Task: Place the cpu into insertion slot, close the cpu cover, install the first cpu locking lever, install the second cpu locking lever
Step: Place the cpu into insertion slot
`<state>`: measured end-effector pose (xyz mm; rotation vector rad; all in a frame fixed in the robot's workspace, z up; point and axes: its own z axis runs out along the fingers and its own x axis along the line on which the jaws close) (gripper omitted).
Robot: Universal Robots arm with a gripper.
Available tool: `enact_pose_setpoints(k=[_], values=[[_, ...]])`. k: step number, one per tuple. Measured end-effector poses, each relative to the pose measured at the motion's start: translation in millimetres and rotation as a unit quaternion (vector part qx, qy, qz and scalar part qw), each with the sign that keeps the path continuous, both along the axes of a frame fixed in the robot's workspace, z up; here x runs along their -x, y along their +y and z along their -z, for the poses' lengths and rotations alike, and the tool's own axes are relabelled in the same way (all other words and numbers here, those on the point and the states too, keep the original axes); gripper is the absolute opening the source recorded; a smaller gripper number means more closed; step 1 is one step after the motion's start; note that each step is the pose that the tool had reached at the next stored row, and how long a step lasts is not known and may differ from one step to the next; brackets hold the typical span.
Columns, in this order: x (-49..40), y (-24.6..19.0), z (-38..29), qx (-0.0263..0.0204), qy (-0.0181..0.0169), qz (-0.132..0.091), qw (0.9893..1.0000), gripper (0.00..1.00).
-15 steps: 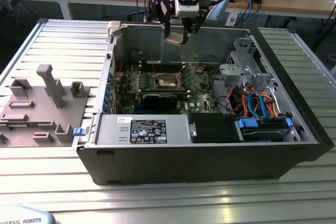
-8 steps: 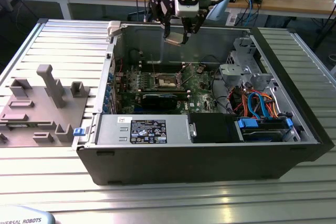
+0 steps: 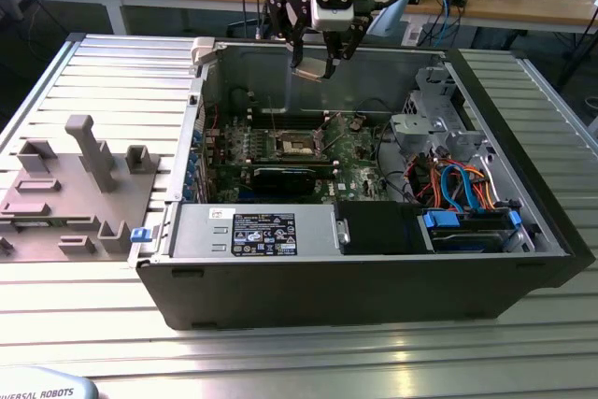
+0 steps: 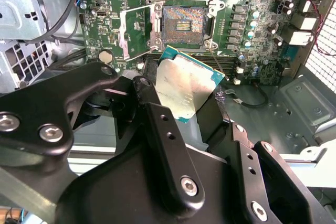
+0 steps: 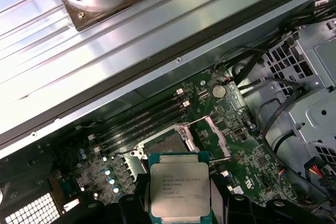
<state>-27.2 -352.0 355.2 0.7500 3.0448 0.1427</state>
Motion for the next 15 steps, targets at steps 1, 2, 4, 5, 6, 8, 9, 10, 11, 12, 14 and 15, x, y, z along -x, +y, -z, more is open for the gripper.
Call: enact_pose_setpoints(k=[1, 2, 4, 5, 6, 8, 9, 10, 11, 12, 14, 15], values=[[0.0, 0.0, 0.0, 0.0, 0.0, 0.0, 1.0, 0.55], [0.0, 0.0, 0.0, 0.0, 0.0, 0.0, 1.0, 0.55], [0.0, 0.0, 0.0, 0.0, 0.0, 0.001, 1.0, 0.55], [0.0, 0.0, 0.0, 0.0, 0.0, 0.002, 1.0, 0.55], [0.0, 0.0, 0.1, 0.0, 0.0, 0.002, 1.0, 0.55], [0.0, 0.0, 0.1, 0.0, 0.0, 0.002, 1.0, 0.55], [0.0, 0.0, 0.1, 0.0, 0.0, 0.002, 1.0, 0.55], [0.0, 0.0, 0.1, 0.0, 0.0, 0.003, 1.0, 0.55], [0.0, 0.0, 0.1, 0.0, 0.0, 0.003, 1.0, 0.55], [0.0, 0.0, 0.1, 0.0, 0.0, 0.003, 1.0, 0.55], [0.0, 0.0, 0.1, 0.0, 0.0, 0.004, 1.0, 0.55], [0.0, 0.0, 0.1, 0.0, 0.0, 0.004, 1.0, 0.55]])
